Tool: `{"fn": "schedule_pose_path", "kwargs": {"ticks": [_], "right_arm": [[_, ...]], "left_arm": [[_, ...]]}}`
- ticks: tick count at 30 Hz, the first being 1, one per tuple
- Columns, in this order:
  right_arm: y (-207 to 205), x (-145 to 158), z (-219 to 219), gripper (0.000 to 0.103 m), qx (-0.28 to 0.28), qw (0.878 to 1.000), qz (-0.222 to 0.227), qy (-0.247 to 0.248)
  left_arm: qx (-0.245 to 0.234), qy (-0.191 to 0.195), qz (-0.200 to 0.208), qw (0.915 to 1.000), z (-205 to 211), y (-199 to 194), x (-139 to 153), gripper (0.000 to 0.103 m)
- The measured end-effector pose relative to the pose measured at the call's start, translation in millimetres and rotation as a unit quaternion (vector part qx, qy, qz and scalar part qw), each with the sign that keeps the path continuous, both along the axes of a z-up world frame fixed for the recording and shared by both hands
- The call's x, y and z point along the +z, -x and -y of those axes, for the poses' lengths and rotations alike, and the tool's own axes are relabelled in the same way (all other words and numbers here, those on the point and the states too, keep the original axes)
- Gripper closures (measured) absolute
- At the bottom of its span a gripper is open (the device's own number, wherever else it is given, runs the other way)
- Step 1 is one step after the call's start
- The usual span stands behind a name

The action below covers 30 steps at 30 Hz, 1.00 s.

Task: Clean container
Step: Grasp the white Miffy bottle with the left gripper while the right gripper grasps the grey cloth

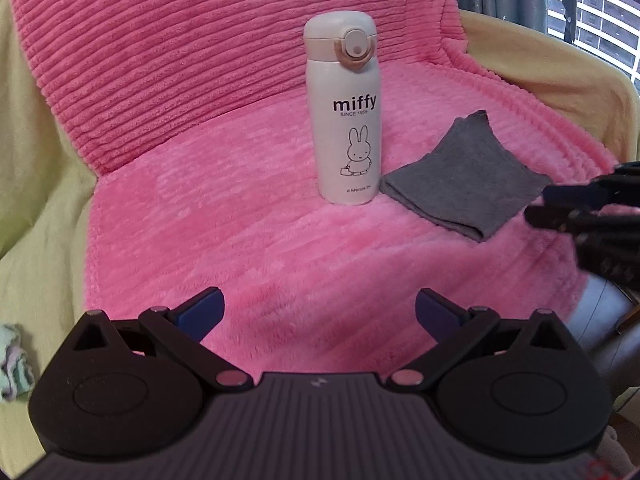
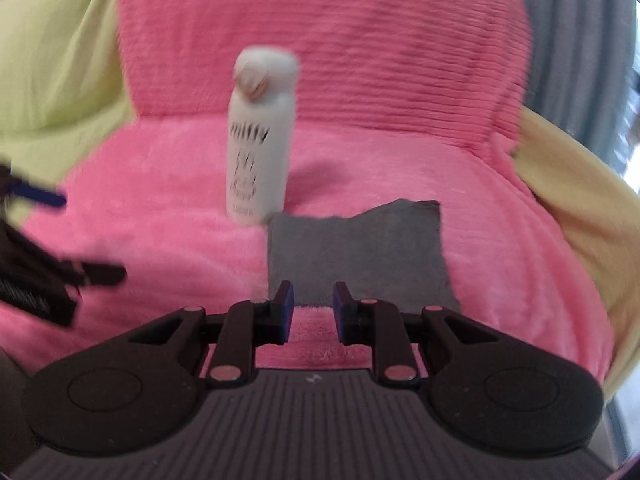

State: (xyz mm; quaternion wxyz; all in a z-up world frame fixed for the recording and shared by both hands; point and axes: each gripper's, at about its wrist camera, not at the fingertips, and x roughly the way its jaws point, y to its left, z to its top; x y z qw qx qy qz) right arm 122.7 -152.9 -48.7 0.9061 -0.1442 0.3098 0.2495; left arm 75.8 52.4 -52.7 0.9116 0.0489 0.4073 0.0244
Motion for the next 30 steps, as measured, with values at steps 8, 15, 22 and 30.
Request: {"fn": "schedule_pose_path", "kwargs": {"ticks": [8,15,22,30], "right_arm": [[-10,-28,-15,0.086,0.098,0.981,0.065,0.155],[2,-55,-18,0.086,0.162,0.951,0.104,0.242],[-16,-74,-29,0.086,0.169,0.939,0.135,0.268],[-47,-49,-1,0.093,0.105,0.985,0.066,0.123]], "left_arm": [[-0.012,0.006,-0.001,0.9999,-3,-15,-8,0.000],[-0.018,0.007,0.002,0.9998,-3,-23,-14,0.000],[-0.025,0.008,0.005,0.9996,-4,-31,-19,0.000],[-0.053,-0.017,0.043,0.9975,3,-61,-25,0.000]]}}
